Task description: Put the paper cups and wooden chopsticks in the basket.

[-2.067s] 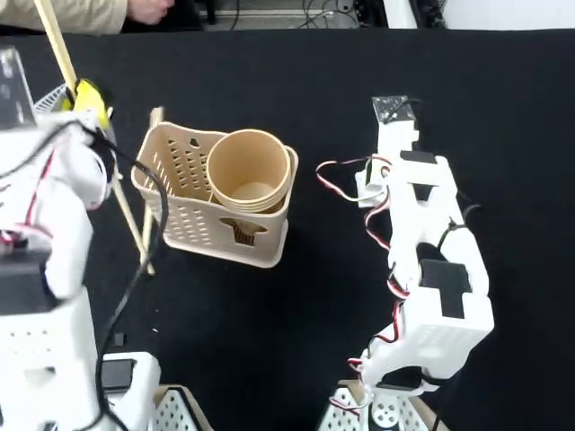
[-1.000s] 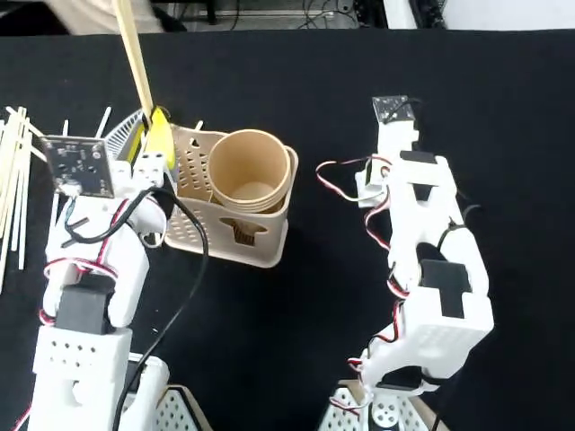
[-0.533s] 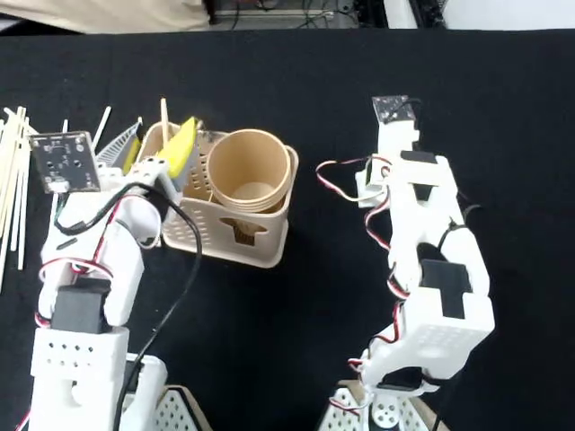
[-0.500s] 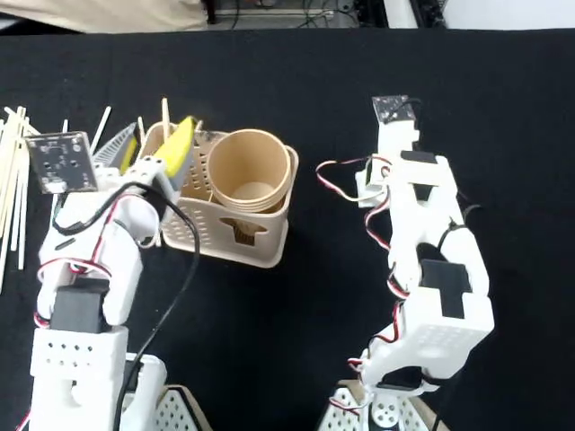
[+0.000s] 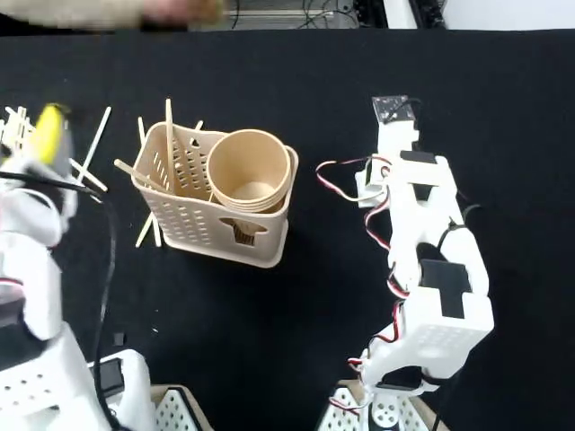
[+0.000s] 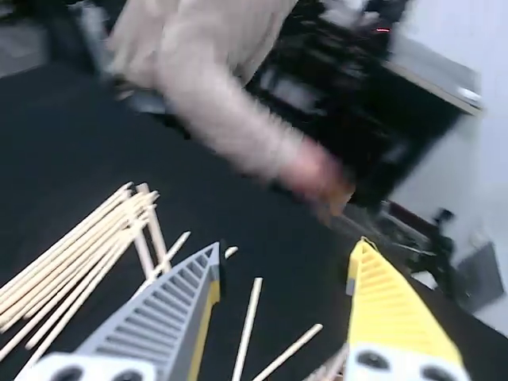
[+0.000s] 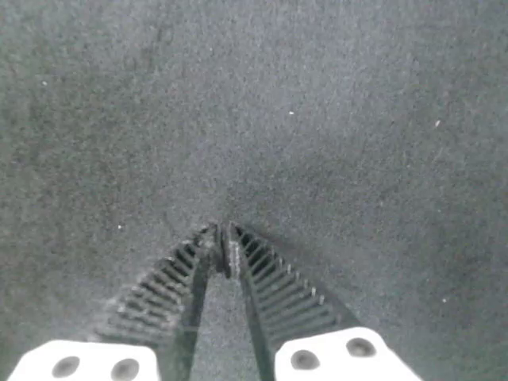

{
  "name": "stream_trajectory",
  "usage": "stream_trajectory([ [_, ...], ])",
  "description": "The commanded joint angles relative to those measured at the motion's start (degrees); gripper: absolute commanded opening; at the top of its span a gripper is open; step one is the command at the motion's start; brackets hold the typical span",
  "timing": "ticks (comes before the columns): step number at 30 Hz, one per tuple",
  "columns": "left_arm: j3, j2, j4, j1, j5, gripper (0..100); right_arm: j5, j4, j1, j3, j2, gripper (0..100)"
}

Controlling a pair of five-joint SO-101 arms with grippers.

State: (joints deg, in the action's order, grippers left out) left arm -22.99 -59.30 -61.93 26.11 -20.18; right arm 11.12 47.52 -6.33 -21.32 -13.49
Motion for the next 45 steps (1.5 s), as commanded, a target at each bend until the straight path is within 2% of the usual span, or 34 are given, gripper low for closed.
stream_trajectory([
  [1, 7.43, 6.07, -3.87, 7.60, -4.48, 26, 0.53, -0.88, 0.79, 1.19, 0.22, 1.2],
  [6, 7.96, 14.68, -5.01, 12.88, -4.48, 26, 0.53, -0.88, 0.79, 1.19, 0.22, 1.2],
  [13, 4.00, 25.58, -4.66, 20.53, 2.90, 26, 0.53, -0.88, 0.79, 1.19, 0.22, 1.2],
  [18, 3.65, 27.43, -5.01, 24.48, 8.62, 26, 0.53, -0.88, 0.79, 1.19, 0.22, 1.2],
  [23, 2.33, 27.60, -3.25, 29.93, 11.25, 26, 0.53, -0.88, 0.79, 1.19, 0.22, 1.2],
  [31, -10.59, 27.69, 17.76, 35.03, 11.25, 26, 0.53, -0.88, 0.79, 1.19, 0.22, 1.2],
  [35, -17.01, 31.82, 35.08, 35.12, 11.25, 26, 0.53, -0.88, 0.79, 1.19, 0.22, 1.2],
  [38, -18.15, 39.65, 47.30, 35.12, 10.99, 26, 0.53, -0.88, 0.79, 1.19, 0.22, 1.2],
  [40, -14.73, 45.89, 50.11, 35.21, 11.08, 26, 0.53, -0.88, 0.79, 1.19, 0.22, 1.2],
  [45, 0.40, 63.03, 50.29, 36.62, 10.81, 26, 0.62, -0.88, 0.79, 1.19, 0.22, 1.2],
])
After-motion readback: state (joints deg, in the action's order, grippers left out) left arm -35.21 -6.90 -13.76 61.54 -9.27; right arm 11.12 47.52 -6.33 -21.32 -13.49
